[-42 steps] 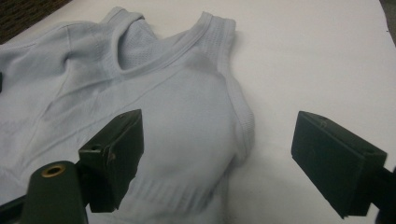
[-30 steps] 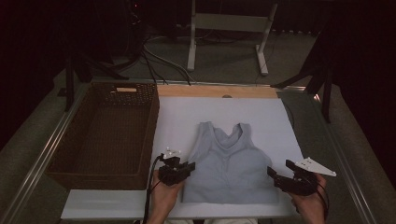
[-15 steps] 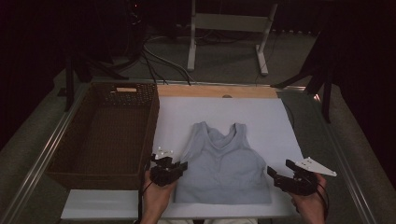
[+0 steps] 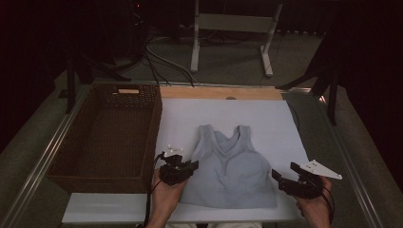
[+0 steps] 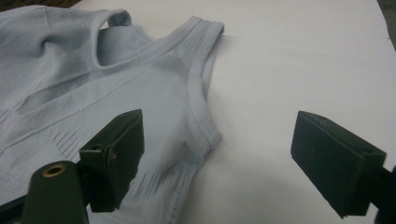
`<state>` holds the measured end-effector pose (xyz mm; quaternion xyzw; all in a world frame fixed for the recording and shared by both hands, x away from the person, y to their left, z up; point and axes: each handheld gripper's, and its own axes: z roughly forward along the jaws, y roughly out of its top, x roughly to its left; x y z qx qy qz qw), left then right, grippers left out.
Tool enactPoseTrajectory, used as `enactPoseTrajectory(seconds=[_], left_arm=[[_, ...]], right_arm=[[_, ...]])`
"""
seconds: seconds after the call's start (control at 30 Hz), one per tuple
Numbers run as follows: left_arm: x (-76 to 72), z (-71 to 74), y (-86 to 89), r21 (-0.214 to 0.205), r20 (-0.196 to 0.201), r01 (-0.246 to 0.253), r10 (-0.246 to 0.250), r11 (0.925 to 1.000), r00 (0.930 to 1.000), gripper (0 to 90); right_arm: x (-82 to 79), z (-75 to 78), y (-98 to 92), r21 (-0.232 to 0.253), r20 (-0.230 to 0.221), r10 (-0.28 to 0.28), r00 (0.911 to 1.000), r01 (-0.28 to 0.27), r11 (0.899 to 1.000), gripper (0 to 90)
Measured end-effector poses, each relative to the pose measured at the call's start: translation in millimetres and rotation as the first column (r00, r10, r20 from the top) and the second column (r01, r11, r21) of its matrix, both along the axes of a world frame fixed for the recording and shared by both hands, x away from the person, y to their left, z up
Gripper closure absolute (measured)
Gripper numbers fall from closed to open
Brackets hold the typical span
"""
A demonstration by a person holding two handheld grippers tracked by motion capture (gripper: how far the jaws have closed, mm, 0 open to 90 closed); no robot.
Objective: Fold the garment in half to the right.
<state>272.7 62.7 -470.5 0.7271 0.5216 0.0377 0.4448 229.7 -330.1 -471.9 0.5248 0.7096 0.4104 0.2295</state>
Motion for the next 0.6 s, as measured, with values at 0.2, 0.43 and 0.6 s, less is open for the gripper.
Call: enactPoseTrajectory(seconds=[0.2, 0.43, 0.6], left_arm=[[2.0, 6.7, -11.1, -0.008, 0.010, 0.027, -0.027, 0.9996, 0.9996, 79.6], [4.2, 12.6, -21.1, -0.029, 0.014, 0.052, -0.051, 0.9982, 0.9986, 79.6], [6.0, 16.4, -28.2, -0.032, 0.019, 0.070, -0.069, 0.9971, 0.9974, 79.6]], right_arm=[[0.0, 0.0, -0.3, 0.001, 0.000, 0.000, 1.0000, 0.000, 1.000, 17.7], [0.0, 0.0, -0.8, 0.003, 0.002, -0.001, 1.0000, 0.001, 1.000, 17.7], [0.1, 0.2, -1.3, 0.003, 0.003, -0.002, 1.0000, 0.002, 1.000, 17.7]])
